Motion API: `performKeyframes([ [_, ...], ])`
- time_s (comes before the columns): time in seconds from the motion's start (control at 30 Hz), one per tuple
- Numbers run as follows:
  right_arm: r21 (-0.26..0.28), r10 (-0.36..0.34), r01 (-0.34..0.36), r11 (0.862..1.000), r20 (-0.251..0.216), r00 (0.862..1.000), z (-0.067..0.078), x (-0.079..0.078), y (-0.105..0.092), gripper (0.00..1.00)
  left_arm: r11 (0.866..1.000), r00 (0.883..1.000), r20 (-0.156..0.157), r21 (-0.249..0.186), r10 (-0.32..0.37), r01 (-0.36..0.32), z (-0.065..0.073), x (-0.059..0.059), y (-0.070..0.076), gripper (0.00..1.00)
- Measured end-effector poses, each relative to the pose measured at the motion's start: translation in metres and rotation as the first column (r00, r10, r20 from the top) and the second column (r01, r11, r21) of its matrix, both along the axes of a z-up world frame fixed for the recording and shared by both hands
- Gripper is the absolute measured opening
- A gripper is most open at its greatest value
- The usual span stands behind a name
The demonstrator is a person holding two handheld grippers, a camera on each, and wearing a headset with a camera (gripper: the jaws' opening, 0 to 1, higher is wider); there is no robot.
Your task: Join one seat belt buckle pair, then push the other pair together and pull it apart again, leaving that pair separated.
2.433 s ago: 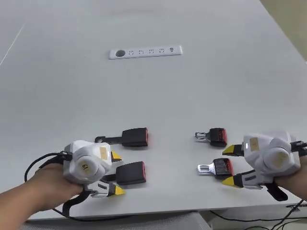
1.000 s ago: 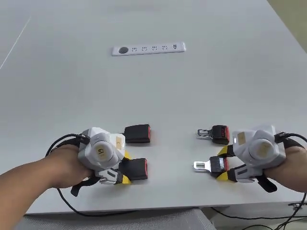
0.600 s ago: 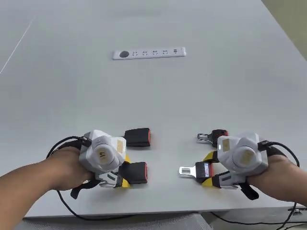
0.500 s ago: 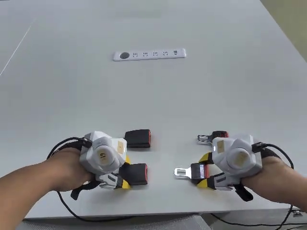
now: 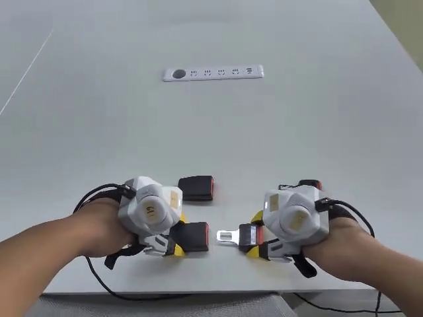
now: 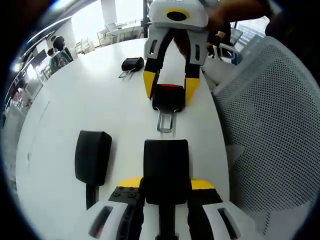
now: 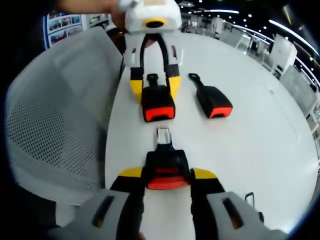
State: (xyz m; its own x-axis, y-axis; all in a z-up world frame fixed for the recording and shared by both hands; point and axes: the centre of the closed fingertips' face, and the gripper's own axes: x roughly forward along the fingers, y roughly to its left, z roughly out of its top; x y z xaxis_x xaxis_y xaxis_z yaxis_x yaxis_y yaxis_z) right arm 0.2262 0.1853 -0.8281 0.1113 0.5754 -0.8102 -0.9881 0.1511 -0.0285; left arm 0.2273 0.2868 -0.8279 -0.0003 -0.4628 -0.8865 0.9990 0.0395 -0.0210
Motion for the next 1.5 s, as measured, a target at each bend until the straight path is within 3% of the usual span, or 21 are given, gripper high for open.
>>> performKeyframes([
  [0.97, 0.021, 0.019, -0.019, 1.0, 0.004, 1.0, 0.001, 0.001, 0.025, 0.34, 1.0, 1.0, 0.0, 0.016, -0.003, 0.003, 0.0, 0.0, -0.001, 0.33],
  [1.5, 0.014, 0.026, -0.027, 1.0, 0.007, 1.0, 0.001, 0.0, 0.037, 0.32, 0.998, 0.998, 0.003, 0.027, -0.055, 0.055, 0.0, 0.0, -0.001, 0.32],
])
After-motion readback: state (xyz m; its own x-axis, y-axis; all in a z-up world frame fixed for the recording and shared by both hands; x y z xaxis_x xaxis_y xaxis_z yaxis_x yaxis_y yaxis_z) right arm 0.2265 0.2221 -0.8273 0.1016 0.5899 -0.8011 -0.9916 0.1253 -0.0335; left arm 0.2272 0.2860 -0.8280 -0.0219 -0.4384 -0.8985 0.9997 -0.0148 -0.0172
